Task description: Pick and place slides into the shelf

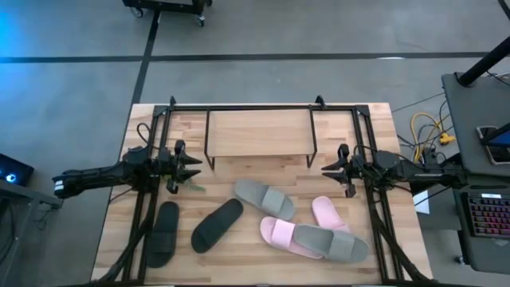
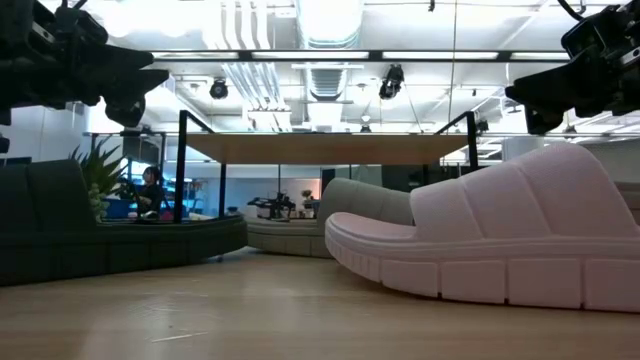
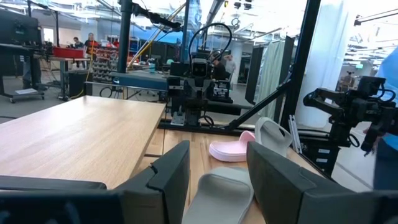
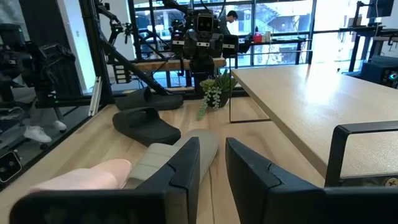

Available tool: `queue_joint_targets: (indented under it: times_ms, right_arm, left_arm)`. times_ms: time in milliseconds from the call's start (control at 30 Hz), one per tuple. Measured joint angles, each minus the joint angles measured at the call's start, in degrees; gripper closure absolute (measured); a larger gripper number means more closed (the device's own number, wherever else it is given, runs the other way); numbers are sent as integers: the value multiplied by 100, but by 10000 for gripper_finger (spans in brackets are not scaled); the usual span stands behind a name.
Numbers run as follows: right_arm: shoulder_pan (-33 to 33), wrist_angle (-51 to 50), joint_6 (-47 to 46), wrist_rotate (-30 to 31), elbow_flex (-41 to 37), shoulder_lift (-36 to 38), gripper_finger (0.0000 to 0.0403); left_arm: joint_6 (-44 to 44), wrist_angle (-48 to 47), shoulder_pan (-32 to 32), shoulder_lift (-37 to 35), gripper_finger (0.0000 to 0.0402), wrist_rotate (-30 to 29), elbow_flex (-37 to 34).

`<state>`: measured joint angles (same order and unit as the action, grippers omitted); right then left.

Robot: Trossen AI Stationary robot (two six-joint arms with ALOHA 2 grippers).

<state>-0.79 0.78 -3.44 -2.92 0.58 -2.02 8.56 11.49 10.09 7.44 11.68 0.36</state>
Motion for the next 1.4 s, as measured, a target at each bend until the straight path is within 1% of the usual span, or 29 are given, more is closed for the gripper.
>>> queue_joint_targets:
  times_ms: [67,100,200,300,400,700,867,1033,1300,1367,1400]
  right_arm:
    - [2,1,1,3,0,0,335]
    - [2,21,7,107,0,0,335]
    - [-1,120,60,942,0,3,335]
    - [-1,133,-175,1432,0,7,335]
    - [-1,138,-349,1502,1,-2,335]
    - [2,139,-447,1499,0,-3,335]
    - [2,155,-1570,1499,0,4,335]
    - [2,201,-2250,1499,0,7,335]
    - [2,830,-4445,1497,0,0,335]
    - [2,1021,-4757,1497,0,0,335]
    - [2,1080,-4772,1497,1,0,335]
  left_arm:
    - [0,0,0,-2,256,0,0]
    - [0,0,0,2,256,0,0]
    - [0,0,2,-1,256,1,0]
    - [0,0,1,2,256,1,0]
    - [0,0,2,5,256,1,0]
    - [1,0,2,4,256,0,0]
    - [0,0,0,2,256,0,0]
    - [0,0,0,1,256,0,0]
    - [0,0,2,-2,256,0,0]
    - [0,0,0,2,256,0,0]
    - [0,0,2,0,256,0,0]
